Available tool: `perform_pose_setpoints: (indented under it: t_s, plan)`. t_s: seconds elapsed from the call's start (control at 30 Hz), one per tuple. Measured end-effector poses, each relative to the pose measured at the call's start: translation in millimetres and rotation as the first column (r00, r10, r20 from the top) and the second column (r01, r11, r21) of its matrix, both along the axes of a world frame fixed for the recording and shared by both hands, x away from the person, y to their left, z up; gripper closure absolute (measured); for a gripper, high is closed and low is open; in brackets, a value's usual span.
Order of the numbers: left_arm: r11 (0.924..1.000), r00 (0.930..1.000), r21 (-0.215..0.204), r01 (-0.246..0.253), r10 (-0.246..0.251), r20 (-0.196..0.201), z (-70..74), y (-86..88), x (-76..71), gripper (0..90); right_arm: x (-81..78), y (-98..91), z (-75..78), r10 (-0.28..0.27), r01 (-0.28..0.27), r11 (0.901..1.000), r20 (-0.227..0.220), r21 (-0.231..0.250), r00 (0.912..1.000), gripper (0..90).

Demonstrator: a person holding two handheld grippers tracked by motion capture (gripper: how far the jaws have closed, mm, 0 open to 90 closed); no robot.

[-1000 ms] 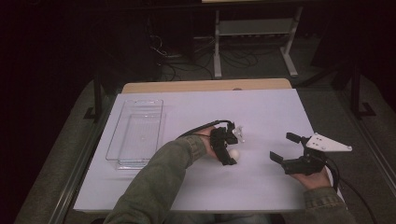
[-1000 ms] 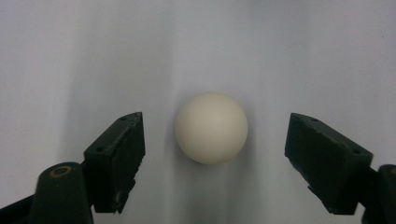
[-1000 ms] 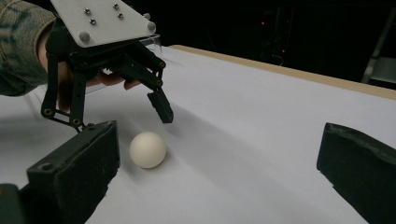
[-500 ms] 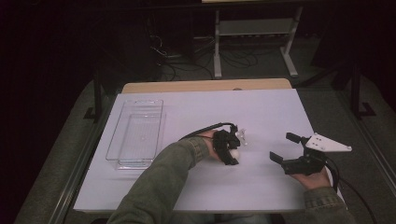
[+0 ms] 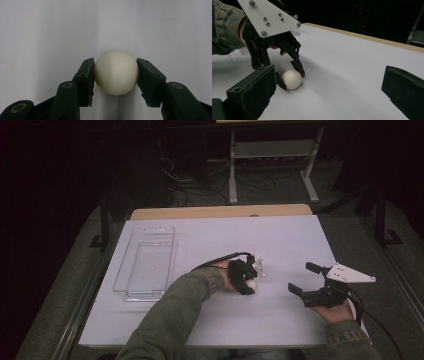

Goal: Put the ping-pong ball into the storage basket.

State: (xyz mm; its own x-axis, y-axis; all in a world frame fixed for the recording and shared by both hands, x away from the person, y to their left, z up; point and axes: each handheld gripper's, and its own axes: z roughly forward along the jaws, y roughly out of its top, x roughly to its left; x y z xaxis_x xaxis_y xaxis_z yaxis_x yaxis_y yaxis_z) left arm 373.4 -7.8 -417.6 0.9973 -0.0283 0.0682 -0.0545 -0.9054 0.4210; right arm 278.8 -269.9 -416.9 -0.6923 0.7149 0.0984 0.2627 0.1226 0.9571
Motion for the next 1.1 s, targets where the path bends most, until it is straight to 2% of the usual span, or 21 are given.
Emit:
perform_pose_setpoints:
  t_s: [0.63, 1.1]
  plan:
    - [0.9999, 0.9999, -0.014, -0.004, 0.004, 0.015, 4.8, 2.4, -0.8, 50.2, 0.3, 0.2, -0.2, 0.001, -0.001, 1.0, 0.0, -0.002, 1.0, 0.0]
    - [0.9989, 0.9991, -0.04, -0.025, 0.027, 0.033, 22.3, 12.0, -2.4, 50.1, 0.3, 0.4, 0.0, -0.001, 0.001, 1.0, 0.003, -0.005, 1.0, 0.0]
